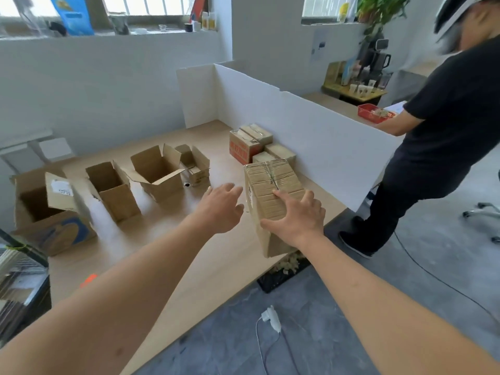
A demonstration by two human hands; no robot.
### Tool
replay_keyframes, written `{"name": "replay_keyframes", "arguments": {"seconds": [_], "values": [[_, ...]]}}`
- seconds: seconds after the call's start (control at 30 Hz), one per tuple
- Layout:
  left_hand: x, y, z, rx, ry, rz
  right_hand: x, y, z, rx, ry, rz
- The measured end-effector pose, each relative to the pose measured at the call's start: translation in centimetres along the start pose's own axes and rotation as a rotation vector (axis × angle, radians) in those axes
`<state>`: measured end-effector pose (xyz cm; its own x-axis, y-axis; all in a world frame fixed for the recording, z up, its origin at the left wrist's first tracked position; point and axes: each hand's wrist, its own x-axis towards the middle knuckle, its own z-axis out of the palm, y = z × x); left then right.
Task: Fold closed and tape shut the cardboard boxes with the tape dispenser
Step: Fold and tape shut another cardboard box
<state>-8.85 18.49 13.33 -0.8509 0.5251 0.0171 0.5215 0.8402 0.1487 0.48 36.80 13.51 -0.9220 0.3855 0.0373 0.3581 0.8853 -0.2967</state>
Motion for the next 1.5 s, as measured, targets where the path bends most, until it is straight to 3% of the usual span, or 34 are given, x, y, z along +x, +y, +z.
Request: {"name": "replay_keyframes", "arguments": {"seconds": [0.33, 0.87, 1.2, 1.5], "values": [[10.8, 7.6, 3.8, -0.005, -0.060, -0.005, 8.2, 10.2, -0.1, -0.031, -0.049, -0.009], [30.6, 11.3, 12.2, -0.055, -0.237, -0.024, 26.9, 19.6, 5.1, -0.033, -0.164, 0.038], [39.5, 13.9, 15.4, -0.083, -0.246, -0.267, 38.1, 25.5, 8.4, -0.050, -0.291, -0.152], [41.8, 16.8, 18.4, -0.135, -0.235, -0.480, 42.9, 28.1, 10.3, -0.024, -0.329, -0.244]]}}
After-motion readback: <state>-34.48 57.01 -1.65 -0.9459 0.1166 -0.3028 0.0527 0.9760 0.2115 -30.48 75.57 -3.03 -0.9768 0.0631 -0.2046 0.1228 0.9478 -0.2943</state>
